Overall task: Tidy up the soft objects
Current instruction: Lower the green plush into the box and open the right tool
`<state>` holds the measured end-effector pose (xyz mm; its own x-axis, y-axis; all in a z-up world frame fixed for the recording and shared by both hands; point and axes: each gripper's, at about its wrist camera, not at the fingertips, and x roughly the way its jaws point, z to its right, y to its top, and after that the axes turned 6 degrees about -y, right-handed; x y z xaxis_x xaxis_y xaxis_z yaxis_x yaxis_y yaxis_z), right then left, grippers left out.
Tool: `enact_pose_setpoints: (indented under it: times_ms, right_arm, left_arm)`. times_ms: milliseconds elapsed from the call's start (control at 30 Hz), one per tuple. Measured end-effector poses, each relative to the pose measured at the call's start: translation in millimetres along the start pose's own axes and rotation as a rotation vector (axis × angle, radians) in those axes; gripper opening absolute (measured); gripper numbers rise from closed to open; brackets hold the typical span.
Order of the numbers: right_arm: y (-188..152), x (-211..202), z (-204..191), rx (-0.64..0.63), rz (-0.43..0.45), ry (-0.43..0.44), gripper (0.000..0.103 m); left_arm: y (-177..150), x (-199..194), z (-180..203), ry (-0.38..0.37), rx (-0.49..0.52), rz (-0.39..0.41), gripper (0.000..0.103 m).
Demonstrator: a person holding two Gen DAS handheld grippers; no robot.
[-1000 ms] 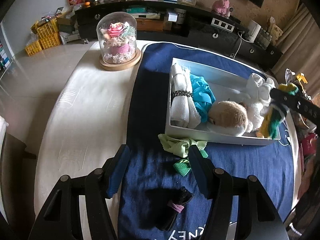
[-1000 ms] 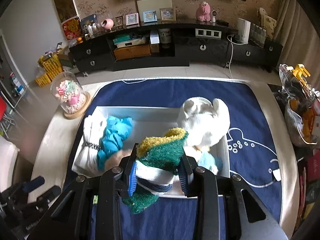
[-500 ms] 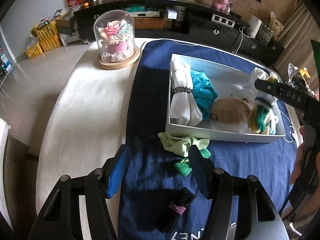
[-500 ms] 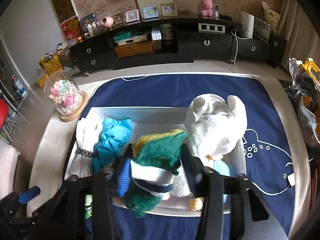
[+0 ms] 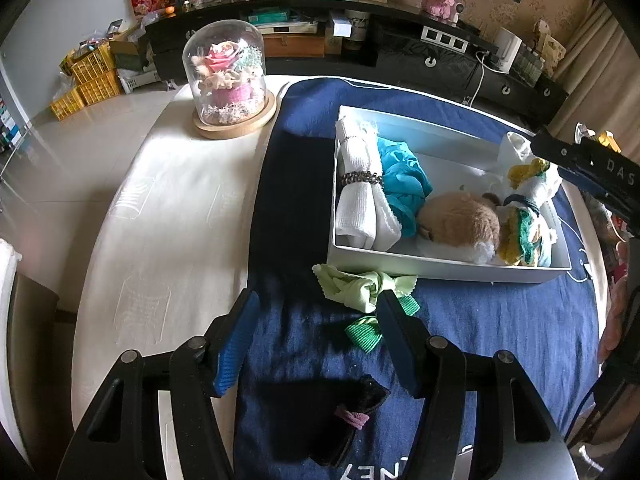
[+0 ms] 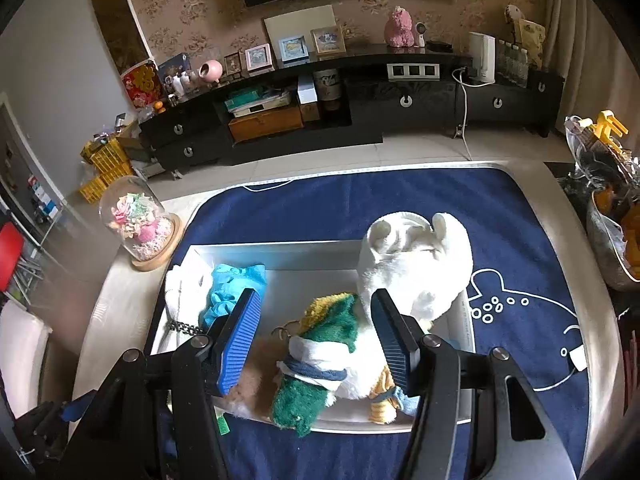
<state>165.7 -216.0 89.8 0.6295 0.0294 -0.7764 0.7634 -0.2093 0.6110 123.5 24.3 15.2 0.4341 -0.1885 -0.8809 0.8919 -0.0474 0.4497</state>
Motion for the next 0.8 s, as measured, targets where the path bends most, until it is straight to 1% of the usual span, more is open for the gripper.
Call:
enact_pose_setpoints:
  times_ms: [167, 400, 667, 800]
  right_arm:
    - [-6, 0, 2, -0.016, -0.024, -0.031, 0.103]
    - [-26, -16, -4, -0.08, -0.016, -0.102, 0.103]
    - [-54, -28, -13, -0.109, -0.035, -0.127, 0.103]
    - [-69, -35, -11, -0.109, -0.049, -0.14, 0.103]
  left_arm:
    - [0, -1, 1, -0.006, 0.002, -0.001, 0.061]
    - [-1, -3, 1, -0.017, 0.004, 0.003, 0.061]
    - [-3, -8, -3, -0.021, 0.002, 0.013, 0.061]
    - [-3, -7, -7, -0.018, -0.009, 0.01, 0.061]
